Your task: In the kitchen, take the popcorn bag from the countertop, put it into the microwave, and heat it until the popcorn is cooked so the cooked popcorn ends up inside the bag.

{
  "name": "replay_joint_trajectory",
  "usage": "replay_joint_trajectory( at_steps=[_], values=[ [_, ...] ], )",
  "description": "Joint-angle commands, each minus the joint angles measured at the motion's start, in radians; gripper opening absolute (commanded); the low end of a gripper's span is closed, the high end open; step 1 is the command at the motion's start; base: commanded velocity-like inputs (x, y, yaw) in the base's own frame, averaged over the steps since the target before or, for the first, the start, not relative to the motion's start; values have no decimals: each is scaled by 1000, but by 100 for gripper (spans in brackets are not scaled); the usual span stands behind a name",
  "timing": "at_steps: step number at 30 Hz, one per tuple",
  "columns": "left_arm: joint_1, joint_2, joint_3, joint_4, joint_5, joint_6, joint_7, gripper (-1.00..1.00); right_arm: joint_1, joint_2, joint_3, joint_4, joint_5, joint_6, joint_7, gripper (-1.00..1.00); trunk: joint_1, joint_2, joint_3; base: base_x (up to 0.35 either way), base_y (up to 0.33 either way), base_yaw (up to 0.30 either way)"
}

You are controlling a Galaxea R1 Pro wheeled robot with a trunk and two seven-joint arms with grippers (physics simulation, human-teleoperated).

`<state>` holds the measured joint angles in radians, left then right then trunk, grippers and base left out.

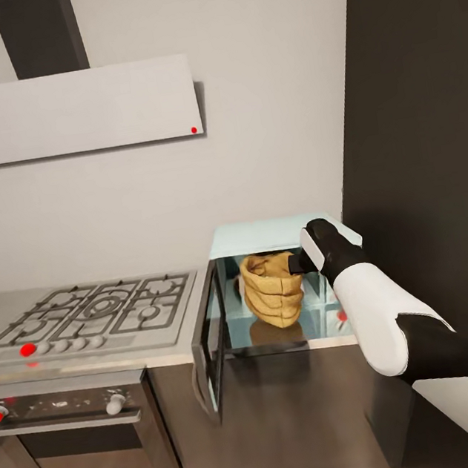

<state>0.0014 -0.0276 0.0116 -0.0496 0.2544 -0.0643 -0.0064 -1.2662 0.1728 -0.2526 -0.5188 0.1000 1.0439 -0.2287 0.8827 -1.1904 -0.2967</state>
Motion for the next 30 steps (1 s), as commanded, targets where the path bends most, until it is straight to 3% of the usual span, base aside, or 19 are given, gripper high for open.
replay_joint_trajectory(
  at_steps=[1,7,17,30],
  values=[
    [0,0,1,-1,5,-2,-1,100,-1,2,-8,-1,8,3,3,-100,0,-1,-1,240,0,0],
    [0,0,1,-1,5,-2,-1,100,-1,2,-9,-1,4,3,3,-100,0,-1,-1,174,0,0],
    [0,0,1,-1,5,-2,0,100,-1,2,-10,65,6,3,3,-100,0,-1,-1,6,0,0],
    [0,0,1,-1,6,-2,0,100,-1,2,-10,71,9,3,1,-100,0,-1,-1,5,0,0]
  ],
)
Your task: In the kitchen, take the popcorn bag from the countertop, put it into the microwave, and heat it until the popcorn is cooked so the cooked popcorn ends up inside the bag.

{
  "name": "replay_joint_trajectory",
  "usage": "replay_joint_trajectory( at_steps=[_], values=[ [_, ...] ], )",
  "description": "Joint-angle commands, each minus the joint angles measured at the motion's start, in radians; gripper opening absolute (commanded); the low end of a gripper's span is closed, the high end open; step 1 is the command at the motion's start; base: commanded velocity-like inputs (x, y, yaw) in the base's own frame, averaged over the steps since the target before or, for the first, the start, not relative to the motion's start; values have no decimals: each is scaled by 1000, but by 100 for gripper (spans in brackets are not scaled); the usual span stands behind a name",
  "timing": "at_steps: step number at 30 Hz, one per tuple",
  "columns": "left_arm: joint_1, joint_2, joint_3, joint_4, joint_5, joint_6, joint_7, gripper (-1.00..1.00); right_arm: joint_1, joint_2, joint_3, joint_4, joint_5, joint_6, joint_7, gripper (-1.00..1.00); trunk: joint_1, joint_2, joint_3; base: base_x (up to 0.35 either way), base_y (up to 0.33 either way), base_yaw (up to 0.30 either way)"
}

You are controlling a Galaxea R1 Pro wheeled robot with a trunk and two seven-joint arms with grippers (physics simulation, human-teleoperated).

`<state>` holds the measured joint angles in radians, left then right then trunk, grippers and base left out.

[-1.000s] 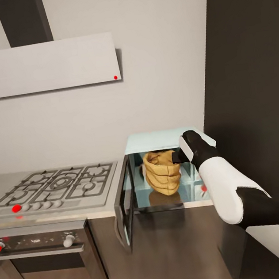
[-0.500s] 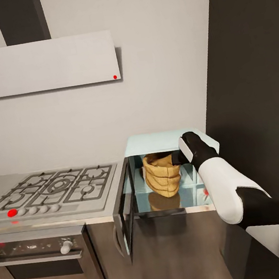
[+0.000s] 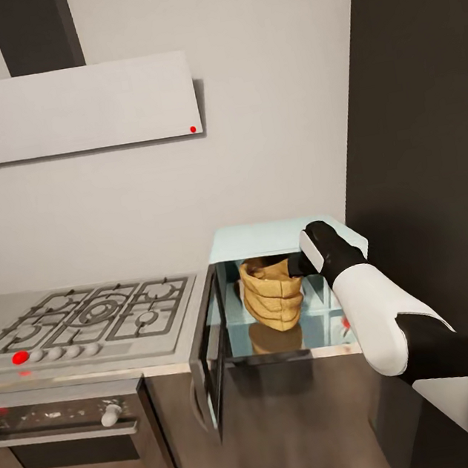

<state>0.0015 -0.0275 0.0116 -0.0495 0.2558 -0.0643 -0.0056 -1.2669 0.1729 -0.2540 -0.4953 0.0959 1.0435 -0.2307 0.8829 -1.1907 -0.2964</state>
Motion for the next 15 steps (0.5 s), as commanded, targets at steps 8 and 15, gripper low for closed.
replay_joint_trajectory(
  at_steps=[8,15],
  values=[
    [0,0,1,-1,4,-2,-2,100,0,2,-8,47,12,4,3,-100,0,0,-1,198,0,0],
    [0,0,1,-1,4,-2,-2,100,0,2,-8,47,13,4,6,-100,0,0,-1,138,0,0]
  ],
)
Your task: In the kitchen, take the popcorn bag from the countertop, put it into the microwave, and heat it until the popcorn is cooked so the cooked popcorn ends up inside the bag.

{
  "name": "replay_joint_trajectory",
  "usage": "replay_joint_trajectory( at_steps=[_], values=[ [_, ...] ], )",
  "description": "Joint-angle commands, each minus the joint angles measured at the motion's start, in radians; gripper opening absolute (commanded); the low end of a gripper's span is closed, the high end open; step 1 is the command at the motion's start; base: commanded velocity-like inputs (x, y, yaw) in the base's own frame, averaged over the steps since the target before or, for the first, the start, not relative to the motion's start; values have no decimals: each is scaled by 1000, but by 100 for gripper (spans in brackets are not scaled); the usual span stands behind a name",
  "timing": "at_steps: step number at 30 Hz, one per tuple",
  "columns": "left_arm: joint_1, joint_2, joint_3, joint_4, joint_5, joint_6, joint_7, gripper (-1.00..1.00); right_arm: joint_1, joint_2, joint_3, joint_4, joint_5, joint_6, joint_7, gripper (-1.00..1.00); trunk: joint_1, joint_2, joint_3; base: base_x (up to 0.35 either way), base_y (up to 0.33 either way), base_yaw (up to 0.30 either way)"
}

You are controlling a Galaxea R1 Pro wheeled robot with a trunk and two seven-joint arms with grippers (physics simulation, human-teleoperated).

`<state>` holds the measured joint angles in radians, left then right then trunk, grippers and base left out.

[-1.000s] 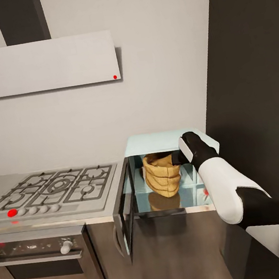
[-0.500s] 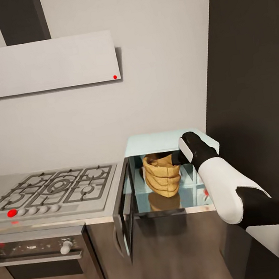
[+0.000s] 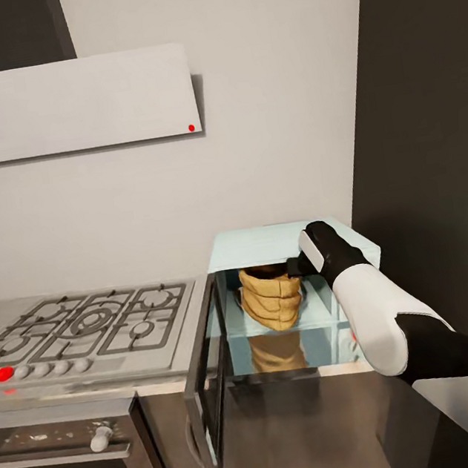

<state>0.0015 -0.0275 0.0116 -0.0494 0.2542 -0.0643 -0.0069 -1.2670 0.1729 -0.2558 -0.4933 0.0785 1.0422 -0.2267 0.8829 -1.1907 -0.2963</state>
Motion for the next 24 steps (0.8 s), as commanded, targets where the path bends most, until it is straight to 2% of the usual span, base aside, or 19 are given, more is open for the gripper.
replay_joint_trajectory(
  at_steps=[1,2,3,15,24],
  values=[
    [0,0,1,-1,5,-2,-1,100,0,2,-6,45,30,5,2,-100,0,0,-1,15,0,0],
    [0,0,1,-1,5,-2,0,100,0,2,-6,45,30,5,3,-100,0,0,-1,8,0,0],
    [0,0,1,-1,5,-2,-1,100,0,2,-6,45,30,5,4,100,0,0,-1,4,0,0],
    [0,0,1,-1,5,-2,-1,100,0,2,-6,43,33,5,5,100,0,0,-1,0,0,0],
    [0,0,1,-1,5,-3,-1,100,0,2,-4,-10,24,5,9,100,0,0,-1,0,0,0]
  ],
)
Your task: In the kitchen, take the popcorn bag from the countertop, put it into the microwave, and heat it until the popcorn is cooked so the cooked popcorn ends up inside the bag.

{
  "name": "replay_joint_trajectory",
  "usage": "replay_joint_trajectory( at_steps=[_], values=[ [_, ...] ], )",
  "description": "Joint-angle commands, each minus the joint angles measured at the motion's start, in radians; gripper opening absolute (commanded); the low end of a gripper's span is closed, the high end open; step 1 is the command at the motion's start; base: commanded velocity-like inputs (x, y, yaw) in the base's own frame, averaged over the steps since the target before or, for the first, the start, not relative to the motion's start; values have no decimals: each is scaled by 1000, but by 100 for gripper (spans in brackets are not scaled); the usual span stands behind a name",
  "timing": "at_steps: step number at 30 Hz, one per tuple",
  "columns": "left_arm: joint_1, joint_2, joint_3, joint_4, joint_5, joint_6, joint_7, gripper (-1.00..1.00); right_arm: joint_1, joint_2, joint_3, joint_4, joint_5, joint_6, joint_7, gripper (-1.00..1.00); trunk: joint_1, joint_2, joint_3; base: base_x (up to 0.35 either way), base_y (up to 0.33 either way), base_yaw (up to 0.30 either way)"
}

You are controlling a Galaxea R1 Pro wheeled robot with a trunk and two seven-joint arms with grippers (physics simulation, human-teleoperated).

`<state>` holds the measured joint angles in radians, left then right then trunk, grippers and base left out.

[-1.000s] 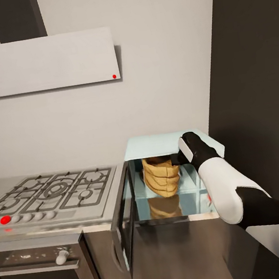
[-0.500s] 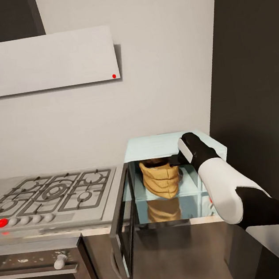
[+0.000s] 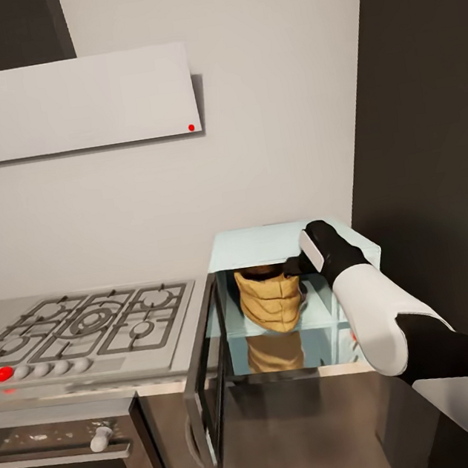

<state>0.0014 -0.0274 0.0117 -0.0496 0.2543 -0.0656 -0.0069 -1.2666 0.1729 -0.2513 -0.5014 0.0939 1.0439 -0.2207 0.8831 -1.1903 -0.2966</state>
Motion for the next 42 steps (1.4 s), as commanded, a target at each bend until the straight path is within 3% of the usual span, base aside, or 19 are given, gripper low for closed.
replay_joint_trajectory(
  at_steps=[1,12,19,22,31,36,42],
  values=[
    [0,0,1,-1,5,-2,-1,100,-1,2,-8,-8,9,3,3,100,0,-1,-1,-33,0,0],
    [0,-2,3,-1,5,-2,5,100,-1,2,-10,-22,7,3,9,100,0,-1,-1,-298,0,0],
    [0,-2,2,-1,5,-2,5,100,-1,2,-8,-258,7,3,123,100,0,-1,-1,-306,0,0],
    [0,-2,2,-1,5,-2,5,100,0,2,-7,-292,6,3,133,100,0,-1,-1,-297,0,0],
    [0,-2,2,-1,5,-2,5,100,15,2,-2,-286,11,3,131,100,0,-1,-1,-164,0,0],
    [0,-2,2,-1,5,-2,5,100,68,2,-2,-285,12,3,132,100,0,-1,-1,-3,0,0],
    [0,-2,2,-1,5,-2,5,100,83,2,0,-284,14,3,133,100,0,-1,-1,0,0,0]
  ],
)
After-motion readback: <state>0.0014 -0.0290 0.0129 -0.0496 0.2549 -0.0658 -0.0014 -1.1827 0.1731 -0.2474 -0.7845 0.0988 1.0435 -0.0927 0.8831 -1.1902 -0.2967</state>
